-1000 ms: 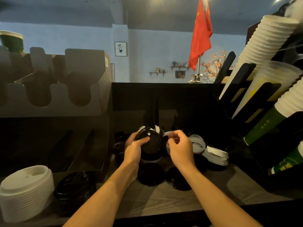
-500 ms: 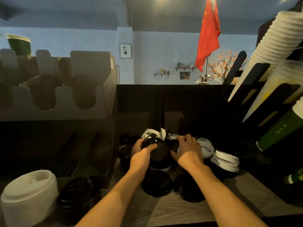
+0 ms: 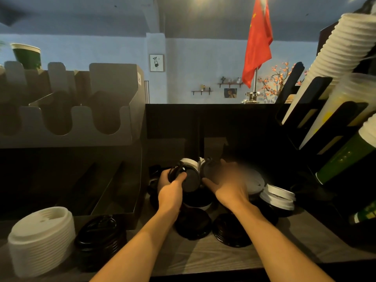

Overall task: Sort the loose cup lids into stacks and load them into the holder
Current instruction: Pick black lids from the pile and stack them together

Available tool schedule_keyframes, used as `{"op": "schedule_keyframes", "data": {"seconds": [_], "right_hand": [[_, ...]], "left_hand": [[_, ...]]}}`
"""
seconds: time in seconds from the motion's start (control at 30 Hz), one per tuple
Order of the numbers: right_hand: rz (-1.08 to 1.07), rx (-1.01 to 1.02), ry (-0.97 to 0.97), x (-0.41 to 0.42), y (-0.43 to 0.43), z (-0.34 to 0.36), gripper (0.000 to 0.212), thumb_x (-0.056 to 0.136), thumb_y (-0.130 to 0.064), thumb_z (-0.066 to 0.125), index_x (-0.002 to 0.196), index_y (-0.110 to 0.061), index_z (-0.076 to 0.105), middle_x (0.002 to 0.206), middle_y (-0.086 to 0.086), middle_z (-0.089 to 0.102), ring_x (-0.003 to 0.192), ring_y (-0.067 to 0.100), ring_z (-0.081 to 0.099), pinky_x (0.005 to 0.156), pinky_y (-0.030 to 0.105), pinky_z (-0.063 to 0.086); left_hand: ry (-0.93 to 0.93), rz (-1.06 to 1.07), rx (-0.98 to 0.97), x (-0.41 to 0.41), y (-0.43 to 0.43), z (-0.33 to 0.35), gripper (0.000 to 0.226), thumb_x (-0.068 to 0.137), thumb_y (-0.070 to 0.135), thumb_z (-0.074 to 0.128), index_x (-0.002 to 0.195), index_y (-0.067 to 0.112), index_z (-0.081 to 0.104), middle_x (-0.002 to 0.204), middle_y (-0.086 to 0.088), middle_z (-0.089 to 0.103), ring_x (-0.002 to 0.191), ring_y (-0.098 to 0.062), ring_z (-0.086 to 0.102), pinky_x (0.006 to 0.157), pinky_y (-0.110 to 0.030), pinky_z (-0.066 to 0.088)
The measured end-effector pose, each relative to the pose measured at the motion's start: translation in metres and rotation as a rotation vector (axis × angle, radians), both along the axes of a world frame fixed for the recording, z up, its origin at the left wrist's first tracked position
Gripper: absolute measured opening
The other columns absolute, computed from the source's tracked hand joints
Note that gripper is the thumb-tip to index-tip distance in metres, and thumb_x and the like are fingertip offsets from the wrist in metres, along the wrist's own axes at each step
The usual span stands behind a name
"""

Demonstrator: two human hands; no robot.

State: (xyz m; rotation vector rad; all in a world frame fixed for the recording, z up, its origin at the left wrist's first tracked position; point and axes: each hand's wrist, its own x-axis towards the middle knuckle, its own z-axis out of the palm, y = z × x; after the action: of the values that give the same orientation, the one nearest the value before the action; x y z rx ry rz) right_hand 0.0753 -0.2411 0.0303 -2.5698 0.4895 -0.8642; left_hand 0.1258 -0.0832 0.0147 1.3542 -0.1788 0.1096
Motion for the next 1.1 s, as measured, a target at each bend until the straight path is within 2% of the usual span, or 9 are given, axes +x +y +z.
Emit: {"op": "schedule_keyframes", "data": {"seconds": [0.17, 0.3, 0.47, 0.6, 0.7, 0.8, 0.93, 1.03, 1.1], "right_hand": [[0.078, 0.082, -0.161, 0.001, 0.001, -0.002, 0.086, 0.081, -0.059, 0.072, 0.147, -0.02, 0.035, 0.14, -0.001, 0.037, 0.131, 0.019, 0.041, 0.103, 0.032, 0.042], [0.166, 0.141, -0.268, -0.003, 0.005, 0.001, 0.084, 0.077, -0.062, 0.074, 0.143, -0.025, 0.037, 0.138, -0.008, 0.044, 0.128, 0.012, 0.044, 0.102, 0.03, 0.043], [0.379, 0.123, -0.244, -0.01, 0.016, 0.0, 0.08, 0.075, -0.062, 0.075, 0.141, -0.036, 0.038, 0.133, -0.02, 0.042, 0.117, -0.002, 0.042, 0.092, 0.019, 0.04], [0.42, 0.098, -0.231, -0.011, 0.017, 0.001, 0.081, 0.074, -0.062, 0.075, 0.142, -0.037, 0.038, 0.135, -0.021, 0.044, 0.122, 0.002, 0.045, 0.098, 0.025, 0.045], [0.431, -0.019, -0.22, -0.012, 0.017, 0.001, 0.085, 0.073, -0.06, 0.077, 0.144, -0.036, 0.037, 0.138, -0.018, 0.041, 0.127, 0.006, 0.043, 0.104, 0.028, 0.045], [0.434, -0.083, -0.22, -0.013, 0.018, 0.002, 0.088, 0.075, -0.059, 0.077, 0.148, -0.035, 0.035, 0.144, -0.018, 0.035, 0.132, 0.005, 0.038, 0.107, 0.026, 0.041], [0.437, -0.068, -0.226, -0.016, 0.018, 0.003, 0.087, 0.078, -0.06, 0.074, 0.151, -0.033, 0.033, 0.144, -0.021, 0.034, 0.131, 0.003, 0.038, 0.105, 0.023, 0.041], [0.439, -0.061, -0.23, -0.016, 0.019, 0.003, 0.088, 0.078, -0.062, 0.073, 0.15, -0.032, 0.033, 0.142, -0.022, 0.033, 0.128, 0.004, 0.042, 0.103, 0.025, 0.045], [0.435, -0.067, -0.234, -0.016, 0.019, 0.003, 0.089, 0.077, -0.064, 0.072, 0.15, -0.031, 0.034, 0.141, -0.023, 0.033, 0.126, 0.004, 0.044, 0.1, 0.023, 0.046]], "left_hand": [[0.01, 0.034, -0.039, 0.0, 0.001, 0.002, 0.035, 0.094, 0.029, 0.068, 0.128, 0.028, 0.059, 0.114, 0.001, 0.068, 0.104, -0.018, 0.065, 0.095, -0.044, 0.055], [0.04, 0.008, -0.095, -0.001, 0.002, 0.002, 0.032, 0.092, 0.025, 0.071, 0.123, 0.029, 0.063, 0.113, 0.002, 0.07, 0.104, -0.019, 0.067, 0.093, -0.043, 0.056], [0.059, -0.087, -0.163, -0.002, 0.002, 0.005, 0.026, 0.093, 0.02, 0.067, 0.116, 0.03, 0.069, 0.111, -0.003, 0.074, 0.105, -0.025, 0.07, 0.092, -0.048, 0.058], [0.091, -0.175, -0.271, -0.003, 0.001, 0.007, 0.023, 0.096, 0.018, 0.057, 0.114, 0.023, 0.071, 0.113, -0.009, 0.075, 0.108, -0.029, 0.07, 0.094, -0.046, 0.056], [0.112, -0.247, -0.33, -0.005, 0.0, 0.007, 0.031, 0.099, 0.026, 0.053, 0.121, 0.012, 0.069, 0.117, -0.013, 0.074, 0.109, -0.029, 0.07, 0.09, -0.042, 0.056], [0.089, -0.296, -0.289, -0.006, 0.0, 0.006, 0.037, 0.094, 0.034, 0.062, 0.123, 0.013, 0.068, 0.118, -0.012, 0.074, 0.112, -0.029, 0.069, 0.097, -0.046, 0.055], [0.055, -0.309, -0.209, -0.005, 0.001, 0.006, 0.052, 0.075, 0.04, 0.08, 0.123, 0.024, 0.068, 0.118, -0.007, 0.074, 0.113, -0.029, 0.068, 0.102, -0.052, 0.053], [0.056, -0.323, -0.213, -0.004, 0.001, 0.007, 0.056, 0.071, 0.043, 0.081, 0.122, 0.025, 0.069, 0.116, -0.006, 0.075, 0.113, -0.029, 0.069, 0.102, -0.052, 0.053], [0.059, -0.344, -0.251, -0.005, 0.002, 0.009, 0.051, 0.075, 0.039, 0.075, 0.122, 0.02, 0.069, 0.115, -0.008, 0.075, 0.111, -0.029, 0.069, 0.102, -0.051, 0.053]]}}
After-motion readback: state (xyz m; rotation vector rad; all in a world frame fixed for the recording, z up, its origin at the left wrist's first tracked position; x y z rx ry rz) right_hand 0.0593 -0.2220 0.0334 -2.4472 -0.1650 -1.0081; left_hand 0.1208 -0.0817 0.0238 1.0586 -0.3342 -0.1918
